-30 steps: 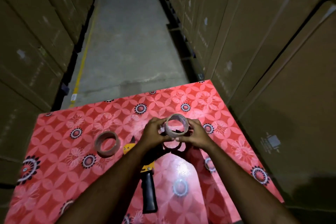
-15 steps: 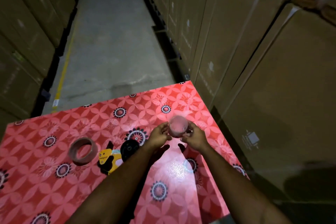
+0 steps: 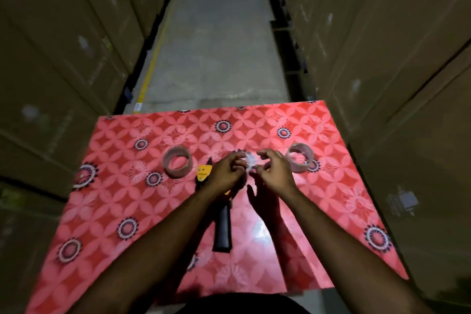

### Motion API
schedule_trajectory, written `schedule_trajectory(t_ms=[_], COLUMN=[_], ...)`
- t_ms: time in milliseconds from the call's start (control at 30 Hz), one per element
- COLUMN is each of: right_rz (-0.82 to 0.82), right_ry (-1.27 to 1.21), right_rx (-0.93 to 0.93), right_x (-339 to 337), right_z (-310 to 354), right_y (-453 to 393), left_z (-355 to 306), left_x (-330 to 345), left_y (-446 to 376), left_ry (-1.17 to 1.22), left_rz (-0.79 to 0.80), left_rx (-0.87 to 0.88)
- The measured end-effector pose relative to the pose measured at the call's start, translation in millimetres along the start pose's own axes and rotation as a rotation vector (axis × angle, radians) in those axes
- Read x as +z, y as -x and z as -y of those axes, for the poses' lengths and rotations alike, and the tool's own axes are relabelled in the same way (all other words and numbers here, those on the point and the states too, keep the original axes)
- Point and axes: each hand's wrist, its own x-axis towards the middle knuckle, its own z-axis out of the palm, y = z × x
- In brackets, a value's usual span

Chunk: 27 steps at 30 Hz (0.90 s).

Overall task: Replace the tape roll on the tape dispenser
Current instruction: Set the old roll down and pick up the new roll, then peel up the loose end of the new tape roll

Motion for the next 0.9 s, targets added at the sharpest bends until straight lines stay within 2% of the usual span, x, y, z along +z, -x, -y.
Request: schedule_trajectory(t_ms=[267, 333, 467, 600, 667, 733, 800, 900], right_rz=[0.234, 0.273, 0.289, 0.286, 0.265, 0.257, 0.243, 0.124], right_ry=[0.166, 0.178, 0.226, 0.245, 0.234, 0.216, 0.169, 0.023], right_rx=[-0.294, -0.322, -0.33, -0.308, -0.291, -0.265, -0.204, -0.084], right_x=[105, 123, 144, 151, 150, 148, 146, 138], right_z=[85, 100, 112, 118, 118, 116, 115, 124], right_y=[2, 6, 14, 18, 20, 19, 17, 16], left_z=[66, 77, 99, 117, 124, 126, 126, 102], left_x=[-126, -146, -168, -169, -168, -166, -159, -153], left_y=[49, 52, 37, 8, -7, -13, -9, 14], left_ry=[-0.236, -0.338, -0.529, -0.854, -0.924, -0.827, -0.587, 0.086], left_rz=[-0.405, -0.386, -0.244, -0.131, -0.137, -0.187, -0.267, -0.279], left_rx=[0.07, 0.097, 0.128, 0.208, 0.241, 0.199, 0.118, -0.021])
